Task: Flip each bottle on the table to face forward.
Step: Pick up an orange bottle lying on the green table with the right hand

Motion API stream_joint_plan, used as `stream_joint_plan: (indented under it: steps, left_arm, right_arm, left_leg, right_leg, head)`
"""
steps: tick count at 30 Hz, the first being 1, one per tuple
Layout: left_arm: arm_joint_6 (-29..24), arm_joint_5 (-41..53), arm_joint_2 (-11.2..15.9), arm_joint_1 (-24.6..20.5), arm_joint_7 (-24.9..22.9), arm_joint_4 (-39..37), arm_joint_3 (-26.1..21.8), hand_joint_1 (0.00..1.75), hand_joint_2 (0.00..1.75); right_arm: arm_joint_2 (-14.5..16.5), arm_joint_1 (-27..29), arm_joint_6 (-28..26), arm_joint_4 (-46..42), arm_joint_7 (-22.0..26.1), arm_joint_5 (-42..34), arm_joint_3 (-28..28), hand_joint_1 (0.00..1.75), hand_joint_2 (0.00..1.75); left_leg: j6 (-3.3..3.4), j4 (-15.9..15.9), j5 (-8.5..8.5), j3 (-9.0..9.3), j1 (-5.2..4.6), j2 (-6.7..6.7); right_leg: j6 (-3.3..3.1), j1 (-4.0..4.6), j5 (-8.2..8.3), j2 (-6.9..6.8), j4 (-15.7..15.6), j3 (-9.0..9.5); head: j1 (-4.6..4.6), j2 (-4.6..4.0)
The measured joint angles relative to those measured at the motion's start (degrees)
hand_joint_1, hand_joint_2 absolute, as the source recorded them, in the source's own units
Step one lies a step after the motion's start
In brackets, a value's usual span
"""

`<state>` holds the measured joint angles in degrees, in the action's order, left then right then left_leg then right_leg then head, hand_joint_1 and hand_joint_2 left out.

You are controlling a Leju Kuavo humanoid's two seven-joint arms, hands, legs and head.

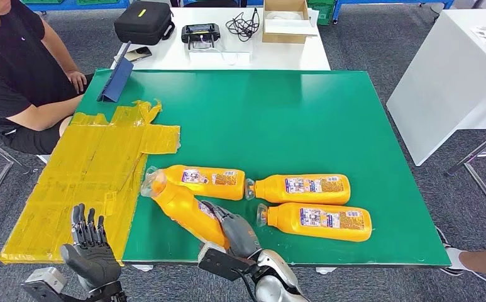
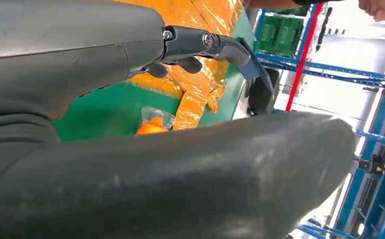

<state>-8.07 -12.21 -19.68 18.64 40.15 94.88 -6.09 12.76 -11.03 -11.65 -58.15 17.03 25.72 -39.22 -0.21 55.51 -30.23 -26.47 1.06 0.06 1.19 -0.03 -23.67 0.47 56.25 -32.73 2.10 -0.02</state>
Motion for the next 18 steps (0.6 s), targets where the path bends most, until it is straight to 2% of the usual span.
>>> stream_joint_plan:
  steps: [1, 5, 9, 12, 18]
  left_arm:
    - [0.24, 0.21, -0.01, 0.01, 0.0, -0.01, 0.21, 0.0, 1.75]
    - [5.54, 1.46, -0.15, 0.07, 0.0, -0.43, 1.14, 0.0, 1.75]
    - [9.75, 2.61, -0.34, 0.07, 0.0, -1.2, 2.19, 0.0, 1.75]
    - [12.24, 3.71, -0.4, 0.08, 0.0, -1.54, 2.48, 0.0, 1.75]
    - [20.82, 7.91, -0.43, 0.18, 0.0, -0.72, 3.54, 0.0, 1.75]
  right_arm:
    - [-0.16, 1.31, -0.77, -2.08, 0.53, 0.18, 0.7, 1.75, 1.75]
    - [-0.17, 4.65, -5.7, -8.78, 4.36, 2.89, 2.34, 1.75, 1.75]
    - [0.1, 6.1, -6.32, -13.17, 5.08, 4.92, 2.46, 1.75, 1.75]
    - [0.26, 6.27, -4.54, -14.34, 4.76, 5.42, 2.23, 1.75, 1.75]
    - [0.83, 4.29, 2.29, -12.39, 3.69, 5.98, -1.14, 1.75, 1.75]
  left_leg:
    - [0.0, 0.0, 0.0, -0.05, 0.0, 0.01]
    - [-0.01, 0.0, 0.0, -0.14, -0.01, 0.03]
    - [0.0, 0.0, 0.0, -0.16, -0.02, 0.03]
    - [0.0, 0.0, 0.0, -0.18, -0.02, 0.04]
    - [-0.01, 0.0, 0.01, -0.19, 0.0, 0.03]
  right_leg:
    - [0.0, 0.0, 0.0, 0.0, 0.0, -0.05]
    - [0.0, -0.01, 0.0, 0.01, 0.0, -0.13]
    - [0.0, -0.02, 0.0, 0.02, -0.01, -0.14]
    - [0.0, -0.02, 0.0, 0.02, -0.01, -0.14]
    - [0.0, -0.01, 0.0, 0.01, 0.0, -0.15]
  head:
    - [-0.01, 0.0]
    - [-0.02, 0.0]
    - [-0.02, 0.0]
    - [-0.02, 0.0]
    - [-0.01, 0.0]
